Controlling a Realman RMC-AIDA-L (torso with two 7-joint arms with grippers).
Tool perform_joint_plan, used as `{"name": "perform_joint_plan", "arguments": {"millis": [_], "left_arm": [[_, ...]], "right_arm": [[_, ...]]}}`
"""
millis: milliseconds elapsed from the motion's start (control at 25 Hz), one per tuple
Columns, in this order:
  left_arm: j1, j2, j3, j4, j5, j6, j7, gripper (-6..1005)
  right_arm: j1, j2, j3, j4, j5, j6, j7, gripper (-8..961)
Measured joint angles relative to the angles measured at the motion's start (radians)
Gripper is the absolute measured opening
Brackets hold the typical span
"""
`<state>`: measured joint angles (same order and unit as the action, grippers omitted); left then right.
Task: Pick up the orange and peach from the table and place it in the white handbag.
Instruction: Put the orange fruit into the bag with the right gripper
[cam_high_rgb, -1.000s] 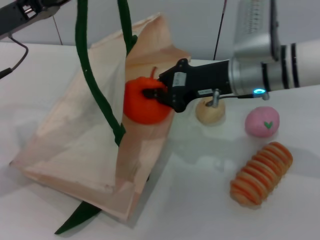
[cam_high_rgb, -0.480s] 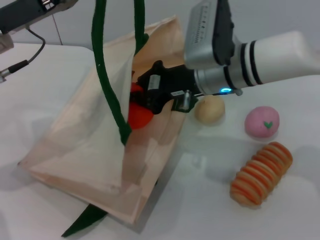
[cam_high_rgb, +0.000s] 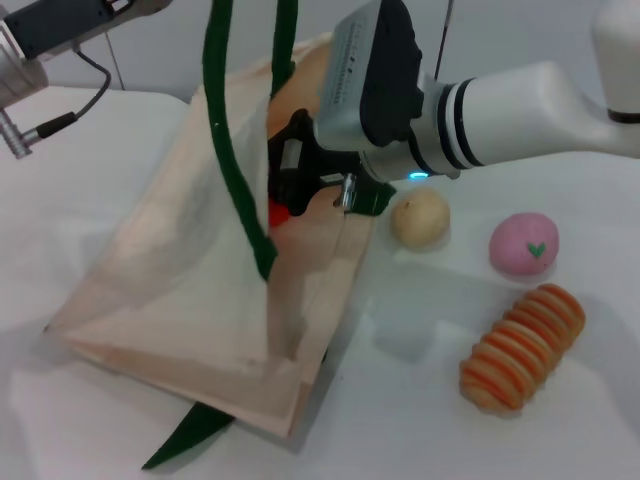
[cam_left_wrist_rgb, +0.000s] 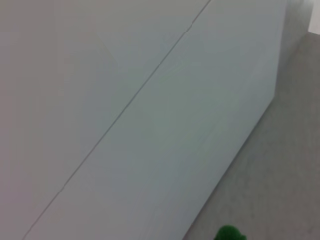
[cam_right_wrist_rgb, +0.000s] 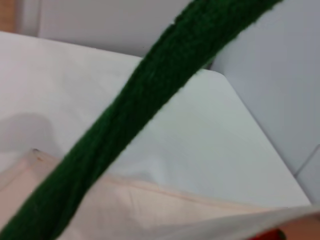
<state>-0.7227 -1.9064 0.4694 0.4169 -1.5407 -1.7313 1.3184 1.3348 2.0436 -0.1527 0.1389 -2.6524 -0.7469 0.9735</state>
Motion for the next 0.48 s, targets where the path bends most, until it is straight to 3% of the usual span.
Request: {"name": "perform_joint_plan", "arguments": {"millis": [480], "left_arm": [[0.006, 0.0, -0.009, -0.001, -0.002, 0.004, 0.001, 114]], "right_arm": [[-0.017, 0.001, 0.071, 0.06, -0.002, 0.063, -0.148, 58]]}}
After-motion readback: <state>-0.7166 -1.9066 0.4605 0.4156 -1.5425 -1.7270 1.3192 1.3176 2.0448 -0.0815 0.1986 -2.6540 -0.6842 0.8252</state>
